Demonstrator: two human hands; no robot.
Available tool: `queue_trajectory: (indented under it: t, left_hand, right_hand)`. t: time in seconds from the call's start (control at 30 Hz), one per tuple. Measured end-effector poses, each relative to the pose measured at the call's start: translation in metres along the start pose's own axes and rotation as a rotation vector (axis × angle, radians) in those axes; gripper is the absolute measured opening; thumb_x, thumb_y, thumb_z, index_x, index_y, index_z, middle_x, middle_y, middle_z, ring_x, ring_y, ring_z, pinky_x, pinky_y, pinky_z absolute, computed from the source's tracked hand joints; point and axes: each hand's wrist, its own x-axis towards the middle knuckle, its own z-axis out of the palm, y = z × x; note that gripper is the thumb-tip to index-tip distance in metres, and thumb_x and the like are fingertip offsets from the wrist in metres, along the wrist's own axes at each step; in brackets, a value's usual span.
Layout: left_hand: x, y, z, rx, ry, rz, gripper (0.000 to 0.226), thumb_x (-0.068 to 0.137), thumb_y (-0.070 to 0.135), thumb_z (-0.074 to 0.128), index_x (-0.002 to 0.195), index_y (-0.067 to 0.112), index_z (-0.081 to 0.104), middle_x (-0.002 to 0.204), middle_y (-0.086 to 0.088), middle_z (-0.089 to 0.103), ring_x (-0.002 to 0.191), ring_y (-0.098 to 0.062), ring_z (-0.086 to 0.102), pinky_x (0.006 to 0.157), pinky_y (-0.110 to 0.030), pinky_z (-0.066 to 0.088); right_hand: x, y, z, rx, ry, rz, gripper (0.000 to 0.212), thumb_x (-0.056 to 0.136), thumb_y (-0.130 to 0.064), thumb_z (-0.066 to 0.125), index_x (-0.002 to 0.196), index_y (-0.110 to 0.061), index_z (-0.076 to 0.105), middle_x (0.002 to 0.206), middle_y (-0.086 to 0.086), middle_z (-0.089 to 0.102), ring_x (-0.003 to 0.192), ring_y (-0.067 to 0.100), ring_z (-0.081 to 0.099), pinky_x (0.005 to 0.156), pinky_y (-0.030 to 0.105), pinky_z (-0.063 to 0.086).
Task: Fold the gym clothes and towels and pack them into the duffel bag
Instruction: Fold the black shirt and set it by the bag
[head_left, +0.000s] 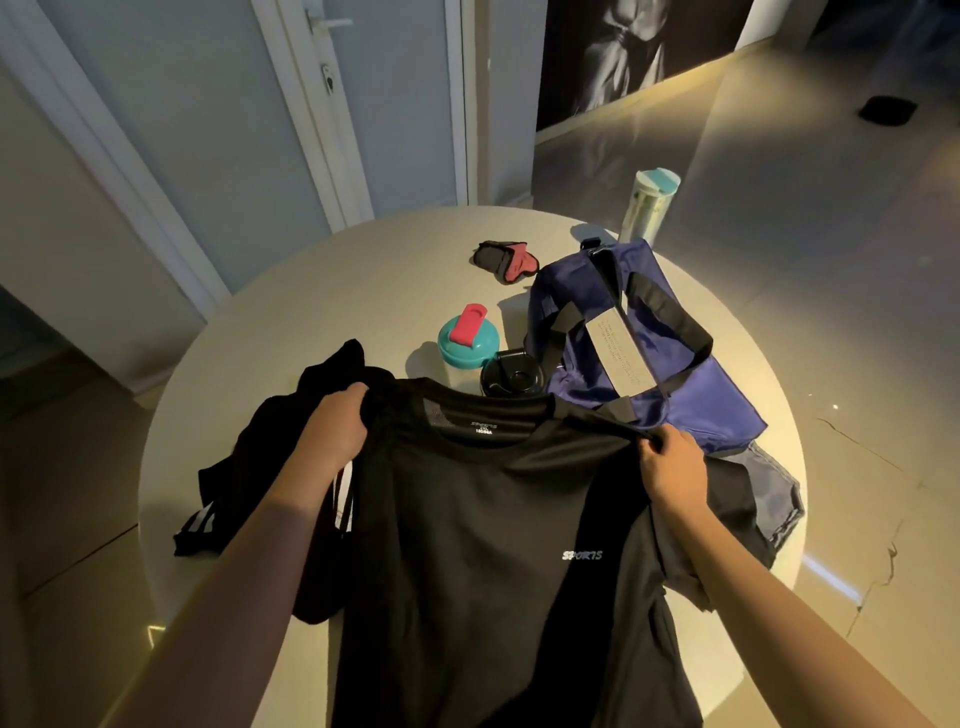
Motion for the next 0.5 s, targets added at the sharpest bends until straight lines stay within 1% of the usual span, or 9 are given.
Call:
queue_trajectory:
  t: [0.07,0.17,0.23,0.3,0.33,0.37,0.43,0.5]
  left_hand:
    - [0.007,-0.008,0.004,0.065,0.012,-0.014,0.032,0.09,-0.001,0.046,0.12,0.007,0.055,0.108,-0.016,0.06,0.095,-0.029,0.058,0.082,-0.039,0.05]
    - [0.008,-0.016,0.012,0.189,0.005,-0.054,0.034,0.089,-0.002,0.047,0.12,0.007,0.055,0.107,-0.014,0.056,0.096,-0.029,0.056,0.079,-0.037,0.049]
    - [0.003,-0.009,0.016,0.303,0.051,-0.047,0.032,0.087,0.0,0.05,0.118,0.008,0.055,0.109,-0.012,0.054,0.098,-0.028,0.054,0.077,-0.035,0.049]
    - [-0.005,0.01,0.022,0.434,0.107,0.045,0.031,0.085,0.006,0.055,0.115,0.011,0.055,0.112,-0.01,0.054,0.102,-0.027,0.052,0.077,-0.035,0.047]
    - [-0.008,0.024,0.029,0.45,0.114,0.122,0.029,0.085,0.01,0.054,0.114,0.013,0.057,0.112,-0.009,0.055,0.102,-0.027,0.052,0.078,-0.036,0.046]
    - [-0.011,0.038,0.038,0.422,0.09,0.208,0.027,0.087,0.011,0.053,0.113,0.013,0.058,0.111,-0.008,0.056,0.103,-0.027,0.052,0.079,-0.037,0.045]
    - [-0.018,0.069,0.064,0.273,-0.02,0.376,0.026,0.089,0.013,0.049,0.113,0.013,0.061,0.112,-0.007,0.058,0.107,-0.028,0.052,0.084,-0.039,0.043]
    - [-0.025,0.101,0.092,0.158,-0.151,0.48,0.028,0.093,0.017,0.047,0.118,0.015,0.059,0.117,-0.004,0.056,0.113,-0.025,0.049,0.09,-0.038,0.041]
  right_hand:
    - [0.003,0.001,0.003,0.005,0.0,0.016,0.016,0.092,-0.012,0.047,0.078,-0.005,0.047,0.089,0.018,0.055,0.075,0.025,0.044,0.064,0.031,0.028]
    - [0.0,0.002,0.007,0.004,0.0,0.024,0.015,0.092,-0.011,0.046,0.078,-0.007,0.046,0.088,0.016,0.054,0.075,0.023,0.043,0.058,0.031,0.027]
    - [-0.001,0.007,0.011,-0.007,-0.014,0.032,0.014,0.092,-0.013,0.047,0.08,-0.008,0.049,0.092,0.016,0.057,0.076,0.024,0.047,0.061,0.031,0.03]
    - [-0.001,0.01,0.015,0.0,-0.039,0.04,0.011,0.093,-0.017,0.048,0.086,-0.01,0.054,0.099,0.016,0.06,0.083,0.025,0.051,0.066,0.03,0.034]
    - [0.0,0.012,0.016,0.004,-0.05,0.045,0.012,0.093,-0.019,0.049,0.093,-0.01,0.057,0.103,0.016,0.06,0.089,0.026,0.052,0.069,0.03,0.037]
    - [0.0,0.011,0.016,0.011,-0.06,0.049,0.018,0.093,-0.021,0.051,0.105,-0.009,0.059,0.109,0.015,0.06,0.094,0.027,0.054,0.073,0.031,0.04]
    - [-0.002,0.01,0.014,0.044,-0.075,0.061,0.04,0.091,-0.022,0.056,0.128,-0.011,0.05,0.118,0.012,0.057,0.101,0.026,0.054,0.08,0.033,0.044]
    - [-0.009,0.013,0.009,0.116,-0.07,0.08,0.056,0.086,-0.017,0.06,0.139,-0.013,0.04,0.126,0.01,0.054,0.109,0.025,0.054,0.087,0.035,0.046]
